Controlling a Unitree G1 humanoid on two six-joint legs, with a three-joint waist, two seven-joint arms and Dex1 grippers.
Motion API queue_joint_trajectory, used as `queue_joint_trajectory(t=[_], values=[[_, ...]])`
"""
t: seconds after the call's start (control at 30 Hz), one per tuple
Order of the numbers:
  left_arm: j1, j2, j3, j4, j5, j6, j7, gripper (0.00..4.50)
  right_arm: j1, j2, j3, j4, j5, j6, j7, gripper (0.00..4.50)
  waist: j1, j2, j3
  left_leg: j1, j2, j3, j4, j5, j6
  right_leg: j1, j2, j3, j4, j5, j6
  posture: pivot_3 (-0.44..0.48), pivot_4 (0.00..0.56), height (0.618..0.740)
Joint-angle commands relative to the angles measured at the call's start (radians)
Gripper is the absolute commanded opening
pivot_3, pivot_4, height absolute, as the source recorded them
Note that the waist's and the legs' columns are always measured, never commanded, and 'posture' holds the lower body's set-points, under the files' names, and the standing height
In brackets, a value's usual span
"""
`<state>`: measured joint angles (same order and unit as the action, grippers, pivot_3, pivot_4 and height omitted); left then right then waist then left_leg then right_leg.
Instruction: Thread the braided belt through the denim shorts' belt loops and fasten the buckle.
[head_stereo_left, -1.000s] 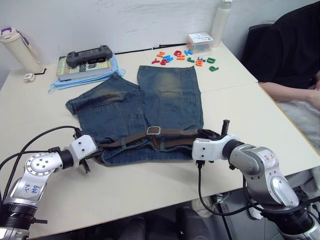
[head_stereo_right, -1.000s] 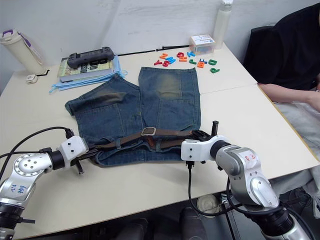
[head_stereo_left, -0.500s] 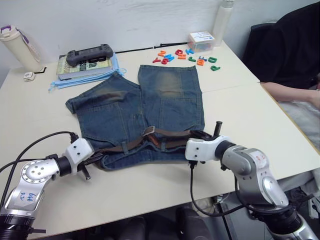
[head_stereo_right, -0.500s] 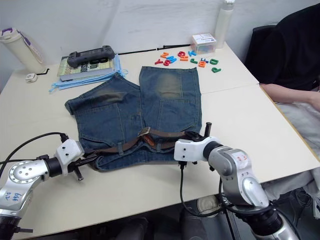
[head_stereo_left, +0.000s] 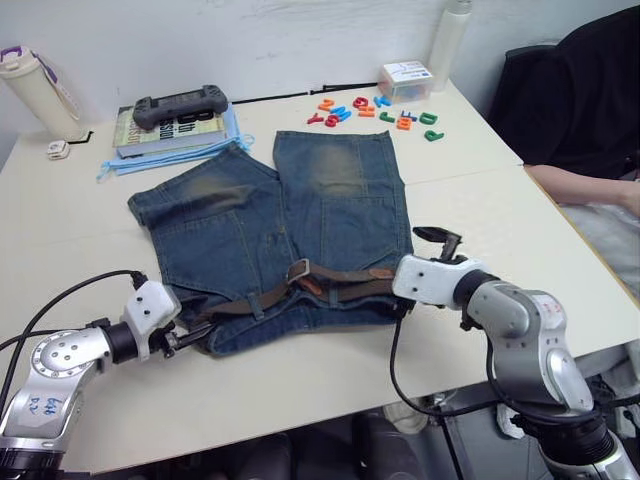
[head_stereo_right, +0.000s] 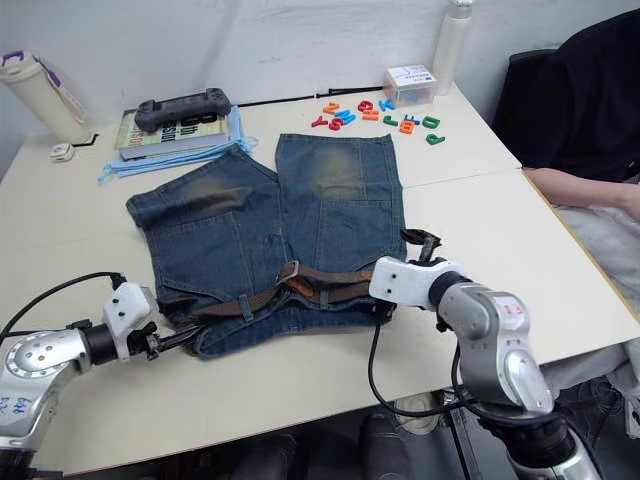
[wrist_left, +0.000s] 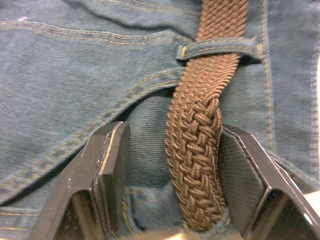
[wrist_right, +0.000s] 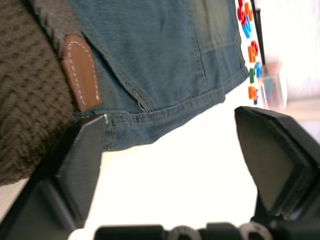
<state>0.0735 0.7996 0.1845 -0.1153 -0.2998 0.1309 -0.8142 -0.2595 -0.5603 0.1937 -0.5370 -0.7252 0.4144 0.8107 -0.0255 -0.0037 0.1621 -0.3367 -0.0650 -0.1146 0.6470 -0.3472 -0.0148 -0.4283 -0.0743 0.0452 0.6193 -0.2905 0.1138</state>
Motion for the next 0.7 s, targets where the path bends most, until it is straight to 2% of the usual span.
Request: queue_joint_trajectory(t=[0.03,0.1,0.2,0.3,0.43,0.7], values=[[0.06,0.034,0.094,-0.094,-0.156,0.104,-0.107,2.92,-0.046,0.131,-0.117,-0.115,0.179,0.174,0.035,4.21,0.0,-0.002,0.003,0.0,0.0,0.0,0.0,0.0,0.0,0.0,0.0,0.0,0.0,0.0,0.0,0.0,0.15,0.738],[0.07,0.045,0.102,-0.127,-0.191,0.141,-0.129,2.92,-0.047,0.167,-0.103,-0.135,0.223,0.214,0.053,4.21,-0.001,-0.004,0.004,-0.001,0.001,0.0,0.0,0.0,0.0,0.0,0.001,0.0,0.0,0.0,0.0,0.0,0.15,0.738],[0.061,0.049,0.086,-0.174,-0.201,0.159,-0.137,2.92,-0.031,0.148,-0.072,-0.155,0.264,0.185,0.09,4.21,-0.003,-0.003,0.005,-0.001,0.002,0.0,0.0,0.0,-0.001,0.0,0.001,0.0,0.0,0.0,0.0,0.0,0.15,0.738],[0.037,0.034,0.044,-0.17,-0.122,0.098,-0.106,2.92,-0.011,0.106,-0.037,-0.153,0.262,0.154,0.111,4.21,0.003,-0.003,0.008,-0.001,0.004,-0.002,0.0,-0.001,-0.002,0.0,0.002,0.0,0.0,-0.001,-0.001,0.0,0.15,0.738],[0.021,0.003,-0.01,-0.156,-0.028,0.067,-0.046,2.92,0.038,0.049,0.042,-0.077,0.19,0.169,0.067,4.21,0.011,-0.003,0.009,-0.002,0.003,-0.002,0.0,-0.001,-0.002,-0.001,0.002,-0.001,-0.001,-0.001,-0.001,0.0,0.15,0.738],[0.099,0.044,-0.018,-0.009,0.102,-0.095,-0.091,2.92,0.083,-0.047,0.044,-0.022,0.163,0.282,0.048,4.21,0.016,-0.005,0.008,0.001,0.003,0.0,0.001,-0.001,-0.001,0.001,0.002,-0.001,-0.001,-0.001,-0.001,0.0,0.15,0.738]])
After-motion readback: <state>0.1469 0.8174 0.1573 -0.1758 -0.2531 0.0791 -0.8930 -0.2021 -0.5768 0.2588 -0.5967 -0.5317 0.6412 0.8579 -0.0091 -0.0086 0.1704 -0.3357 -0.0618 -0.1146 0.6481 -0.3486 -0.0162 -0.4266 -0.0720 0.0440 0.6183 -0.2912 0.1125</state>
